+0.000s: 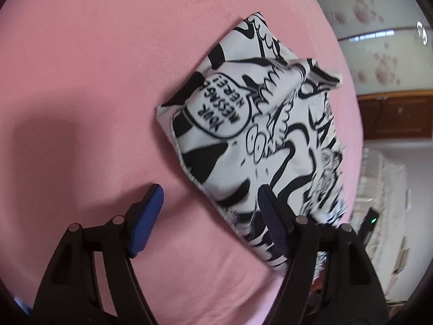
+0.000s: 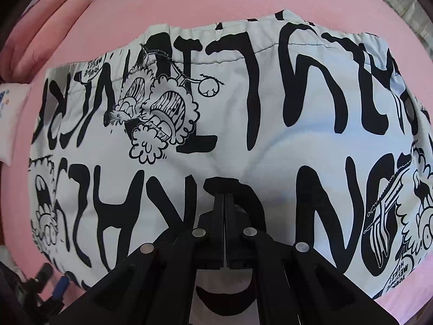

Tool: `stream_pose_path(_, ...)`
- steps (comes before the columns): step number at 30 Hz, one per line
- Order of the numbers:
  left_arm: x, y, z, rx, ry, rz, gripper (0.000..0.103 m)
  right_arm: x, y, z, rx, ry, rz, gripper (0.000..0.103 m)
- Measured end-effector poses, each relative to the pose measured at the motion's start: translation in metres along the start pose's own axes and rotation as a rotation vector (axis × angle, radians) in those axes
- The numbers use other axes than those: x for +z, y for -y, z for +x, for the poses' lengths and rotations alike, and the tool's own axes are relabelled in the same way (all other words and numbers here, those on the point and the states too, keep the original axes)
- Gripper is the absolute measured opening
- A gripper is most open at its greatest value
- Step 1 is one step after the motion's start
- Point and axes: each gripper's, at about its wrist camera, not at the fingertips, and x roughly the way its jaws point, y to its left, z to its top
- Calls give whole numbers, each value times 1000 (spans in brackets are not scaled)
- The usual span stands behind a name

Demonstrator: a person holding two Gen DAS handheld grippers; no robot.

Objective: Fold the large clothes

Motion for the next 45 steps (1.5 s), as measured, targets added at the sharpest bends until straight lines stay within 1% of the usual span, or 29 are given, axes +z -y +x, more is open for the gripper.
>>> stream_pose_path(5, 24, -4, 29, -51, -7, -44, 69, -3, -13, 8, -4, 25, 38, 0)
stream_pose_path(8, 39, 0, 40, -106, 8, -86, 69, -6, -14, 7, -5, 40, 51, 0)
stream_pose_path(10, 46, 3, 48, -99, 18, -117, 69, -9, -11, 7, 0, 46, 74, 0)
stream_pose_path(11, 46, 3, 50, -100, 37, -141, 69, -11, -4, 12, 6, 48, 91, 0)
stream_pose_path(12, 45, 1, 49, -100, 74, -177, 64, -12, -3, 12, 13, 51, 115, 0)
stream_pose_path(13, 43, -1, 49, -98, 98, -204, 54, -12, 7, 6, 17, 53, 128, 0)
stream_pose_path(14, 40, -3, 46, -91, 124, -220, 48, -13, 8, 6, 21, 55, 138, 0)
stream_pose_path(15, 37, -4, 43, -97, 149, -223, 39, -14, 10, 6, 25, 59, 147, 0)
stream_pose_path(17, 32, -3, 38, -118, 188, -218, 33, -15, 13, 6, 35, 66, 159, 0)
stream_pose_path(19, 31, 5, 34, -125, 213, -200, 25, -16, 17, 4, 48, 71, 163, 0)
stream_pose_path(22, 30, 25, 22, -141, 243, -146, 22, -16, 27, 2, 78, 70, 168, 0)
stream_pose_path(25, 24, 56, 3, -95, 288, -58, 22, -16, 45, 1, 128, 67, 179, 0)
stream_pose_path(28, 10, 92, -17, -109, 352, 53, 19, -16, 59, 2, 187, 60, 185, 0)
stream_pose_path(30, -8, 126, -33, -134, 403, 175, 18, -17, 68, 2, 224, 54, 172, 0)
stream_pose_path(32, -29, 156, -46, -136, 446, 289, 17, -16, 80, 3, 274, 41, 159, 0)
stream_pose_path(35, -71, 211, -58, -144, 492, 469, 16, -12, 102, 7, 365, 1, 147, 0)
stream_pose_path(36, -87, 229, -59, -158, 496, 518, 16, -11, 109, 8, 397, -12, 146, 0)
stream_pose_path(39, -128, 268, -58, -185, 491, 610, 16, -10, 135, 14, 498, -45, 179, 0)
stream_pose_path(40, -140, 280, -56, -188, 487, 638, 16, -10, 140, 16, 519, -53, 180, 0)
stream_pose_path(43, -181, 312, -44, -188, 464, 736, 16, -10, 157, 18, 570, -71, 128, 0)
stream_pose_path(45, -212, 336, -28, -169, 436, 815, 16, -9, 169, 21, 600, -91, 97, 0)
